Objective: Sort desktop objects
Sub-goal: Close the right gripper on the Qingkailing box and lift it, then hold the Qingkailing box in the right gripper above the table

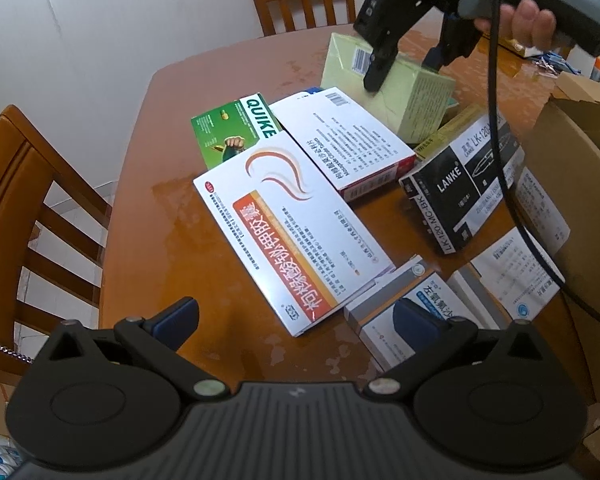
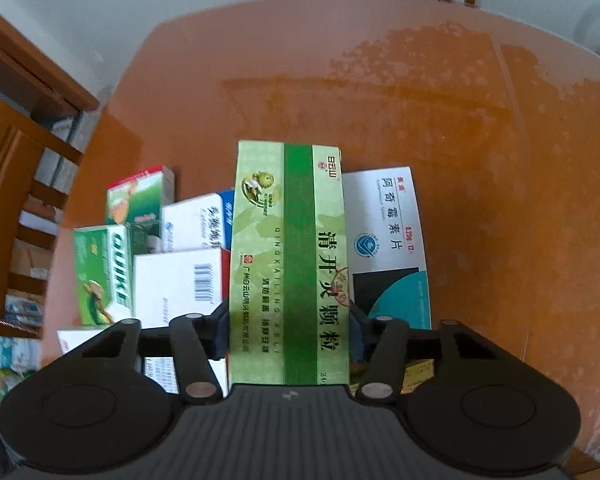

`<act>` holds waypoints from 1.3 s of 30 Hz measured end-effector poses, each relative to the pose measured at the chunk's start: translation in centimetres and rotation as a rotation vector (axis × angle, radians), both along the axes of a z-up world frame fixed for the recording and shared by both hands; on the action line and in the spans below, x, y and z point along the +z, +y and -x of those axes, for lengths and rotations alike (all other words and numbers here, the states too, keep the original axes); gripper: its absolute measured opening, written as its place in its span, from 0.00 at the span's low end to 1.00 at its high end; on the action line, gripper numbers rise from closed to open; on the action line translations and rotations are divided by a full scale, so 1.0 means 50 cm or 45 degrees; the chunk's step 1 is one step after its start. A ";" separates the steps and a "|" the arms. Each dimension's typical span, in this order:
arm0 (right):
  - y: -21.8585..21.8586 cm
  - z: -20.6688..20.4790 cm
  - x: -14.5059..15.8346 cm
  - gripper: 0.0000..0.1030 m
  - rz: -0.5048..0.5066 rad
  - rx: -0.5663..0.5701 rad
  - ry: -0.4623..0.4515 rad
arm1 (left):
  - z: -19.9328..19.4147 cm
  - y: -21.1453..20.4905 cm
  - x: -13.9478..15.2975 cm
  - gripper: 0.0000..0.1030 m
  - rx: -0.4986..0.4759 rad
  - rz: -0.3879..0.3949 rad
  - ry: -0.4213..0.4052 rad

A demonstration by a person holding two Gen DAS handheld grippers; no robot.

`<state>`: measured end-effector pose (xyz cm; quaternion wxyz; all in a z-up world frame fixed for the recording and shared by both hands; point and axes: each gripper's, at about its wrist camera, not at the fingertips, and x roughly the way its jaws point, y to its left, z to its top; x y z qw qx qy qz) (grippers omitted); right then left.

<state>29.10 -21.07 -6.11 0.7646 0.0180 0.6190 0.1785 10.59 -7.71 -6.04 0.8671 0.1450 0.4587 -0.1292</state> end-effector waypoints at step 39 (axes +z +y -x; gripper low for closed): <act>0.217 0.568 0.014 0.57 0.261 0.599 -0.128 | 0.222 0.164 0.011 1.00 0.133 -0.205 -0.016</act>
